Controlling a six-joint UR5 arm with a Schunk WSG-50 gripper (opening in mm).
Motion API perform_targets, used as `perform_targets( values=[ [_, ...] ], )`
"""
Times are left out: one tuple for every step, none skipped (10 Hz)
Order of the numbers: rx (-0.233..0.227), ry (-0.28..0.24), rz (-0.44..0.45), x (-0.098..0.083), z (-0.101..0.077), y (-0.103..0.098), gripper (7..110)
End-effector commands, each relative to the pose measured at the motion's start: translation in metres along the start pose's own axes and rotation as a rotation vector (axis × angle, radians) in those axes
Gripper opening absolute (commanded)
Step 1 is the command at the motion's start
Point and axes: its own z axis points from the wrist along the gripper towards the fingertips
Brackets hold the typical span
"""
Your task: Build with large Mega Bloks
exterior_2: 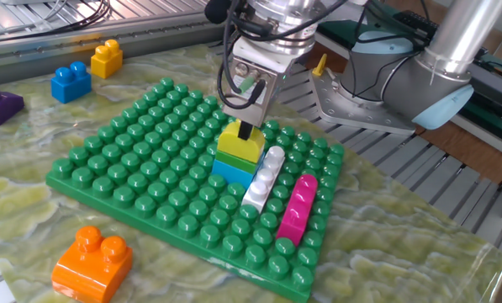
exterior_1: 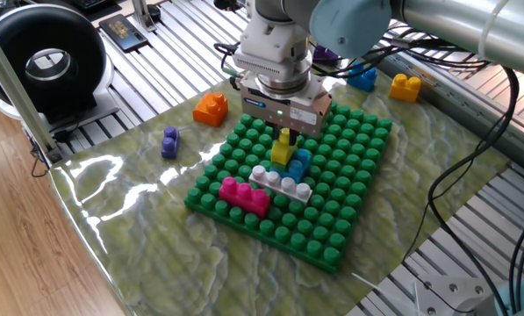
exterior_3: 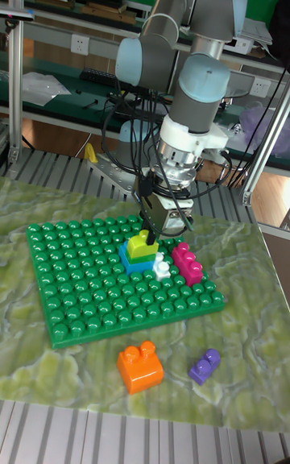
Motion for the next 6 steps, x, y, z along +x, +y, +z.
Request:
perform_targets(
  values=[
    [0.009, -0.017, 0.033, -0.0056, 0.0018, -0.0023, 7],
    [0.007, -0.016, 0.036, -0.0059, 0.0023, -0.0020, 7],
    [0.006, -0.012, 0.035, -0.0048, 0.0025, -0.0017, 7],
    [0.006, -0.005, 0.035, -0.0032, 0.0029, -0.0018, 7],
    [0.005, -0.002, 0.035, -0.0013, 0.0041, -0.0014, 7],
    [0.009, -0.011, 0.038, -0.0025, 0.0060, -0.0021, 7]
  ],
)
